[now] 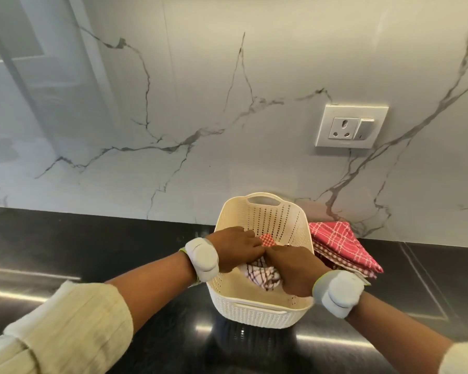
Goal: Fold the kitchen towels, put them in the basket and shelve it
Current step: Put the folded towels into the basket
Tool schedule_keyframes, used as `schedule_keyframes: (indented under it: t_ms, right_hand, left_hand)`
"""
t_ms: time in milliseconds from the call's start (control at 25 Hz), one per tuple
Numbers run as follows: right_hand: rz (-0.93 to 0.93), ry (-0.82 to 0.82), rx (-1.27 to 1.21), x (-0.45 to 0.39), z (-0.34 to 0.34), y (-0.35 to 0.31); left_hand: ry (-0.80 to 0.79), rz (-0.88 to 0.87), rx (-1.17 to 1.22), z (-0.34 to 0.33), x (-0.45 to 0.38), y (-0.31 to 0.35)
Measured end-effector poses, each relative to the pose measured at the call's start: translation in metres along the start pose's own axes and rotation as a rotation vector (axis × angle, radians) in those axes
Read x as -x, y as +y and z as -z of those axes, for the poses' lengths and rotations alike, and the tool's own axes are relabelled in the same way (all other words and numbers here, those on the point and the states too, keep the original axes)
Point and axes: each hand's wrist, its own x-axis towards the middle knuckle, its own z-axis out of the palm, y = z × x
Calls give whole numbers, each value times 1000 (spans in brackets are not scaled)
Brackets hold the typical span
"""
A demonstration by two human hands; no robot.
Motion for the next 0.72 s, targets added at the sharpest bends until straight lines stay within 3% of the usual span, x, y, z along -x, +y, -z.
schedule_keyframes:
  t_ms: [160, 360, 480, 600, 720]
  right_hand:
    - [40, -113, 118, -8, -6, -9]
    - [59, -234, 110, -12, -18, -15]
    - [9, -421, 5, -10, -19, -12]
    - [26, -364, -27, -11, -16, -14]
    - [40, -223, 143, -12, -16, -15]
  left_hand:
    - [-158, -48, -100, -21, -5, 3]
    - [-409, 188, 132, -32, -8, 5]
    - [-368, 159, 175, -32, -5, 3]
    - [-304, 44, 72, -34, -7, 1]
    - [-323, 25, 1, -39, -9, -2]
